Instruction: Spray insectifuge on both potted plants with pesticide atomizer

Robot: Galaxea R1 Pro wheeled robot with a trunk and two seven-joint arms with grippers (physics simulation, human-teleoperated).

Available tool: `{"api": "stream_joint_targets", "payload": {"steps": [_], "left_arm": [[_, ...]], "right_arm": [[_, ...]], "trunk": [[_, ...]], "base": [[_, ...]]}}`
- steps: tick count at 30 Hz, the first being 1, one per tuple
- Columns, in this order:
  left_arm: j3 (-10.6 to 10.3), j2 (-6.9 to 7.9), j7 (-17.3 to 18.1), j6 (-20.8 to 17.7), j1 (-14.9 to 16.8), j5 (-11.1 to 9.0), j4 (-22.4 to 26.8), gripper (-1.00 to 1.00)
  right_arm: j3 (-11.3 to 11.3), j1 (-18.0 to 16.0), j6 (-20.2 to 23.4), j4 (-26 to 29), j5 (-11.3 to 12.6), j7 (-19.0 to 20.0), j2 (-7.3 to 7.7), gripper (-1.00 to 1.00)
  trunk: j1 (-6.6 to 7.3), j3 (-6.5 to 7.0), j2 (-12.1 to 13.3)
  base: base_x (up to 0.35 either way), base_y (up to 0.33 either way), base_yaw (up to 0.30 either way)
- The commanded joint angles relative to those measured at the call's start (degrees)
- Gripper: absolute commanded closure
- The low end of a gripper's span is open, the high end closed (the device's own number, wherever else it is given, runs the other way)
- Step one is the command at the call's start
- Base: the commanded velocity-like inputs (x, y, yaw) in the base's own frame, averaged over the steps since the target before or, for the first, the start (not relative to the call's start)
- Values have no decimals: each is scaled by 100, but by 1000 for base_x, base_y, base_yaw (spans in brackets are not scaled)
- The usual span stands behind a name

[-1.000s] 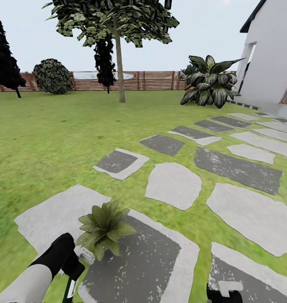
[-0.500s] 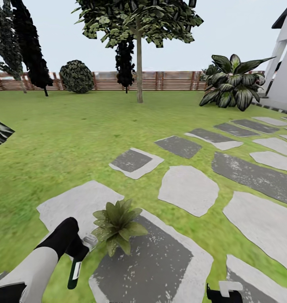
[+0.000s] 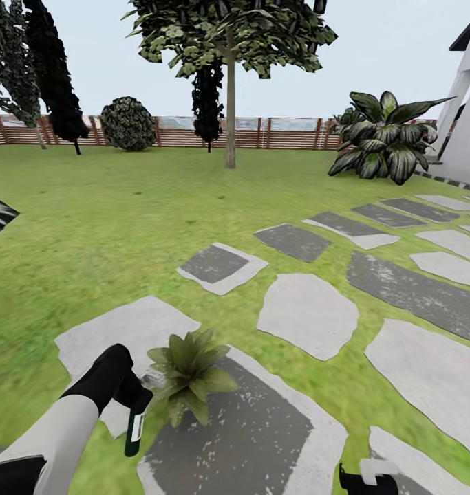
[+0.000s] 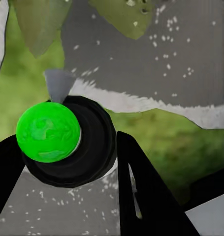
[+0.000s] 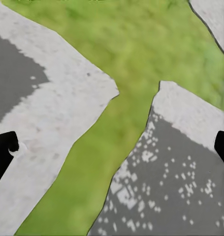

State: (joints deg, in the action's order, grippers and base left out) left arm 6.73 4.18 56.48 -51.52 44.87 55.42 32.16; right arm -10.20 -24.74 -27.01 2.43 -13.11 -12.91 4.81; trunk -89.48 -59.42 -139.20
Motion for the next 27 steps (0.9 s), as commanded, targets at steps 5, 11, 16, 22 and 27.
{"api": "stream_joint_targets", "payload": {"steps": [5,11,16,22,27], "left_arm": [[23,-5,57,-22,-4,73,10,100],[23,-5,57,-16,-4,74,10,100],[29,-5,57,-16,-4,74,10,100],[36,-5,57,-16,-38,74,10,100],[38,-5,49,-16,-64,74,10,100]], "right_arm": [[-36,-3,-14,-6,-60,-20,-22,-100],[-37,-4,-14,-6,-60,-23,-24,-100],[-38,-4,-14,-6,-60,-19,-24,-100],[-41,-3,-14,-6,-60,-21,-24,-100],[-40,-5,-14,-6,-60,-23,-24,-100]], "trunk": [[1,-5,-2],[1,-5,-2],[1,-5,-2],[1,-5,-2],[1,-5,-2]], "base": [[-74,-266,113],[-157,-266,268],[-143,-262,212],[14,-275,18],[84,-276,6]]}}
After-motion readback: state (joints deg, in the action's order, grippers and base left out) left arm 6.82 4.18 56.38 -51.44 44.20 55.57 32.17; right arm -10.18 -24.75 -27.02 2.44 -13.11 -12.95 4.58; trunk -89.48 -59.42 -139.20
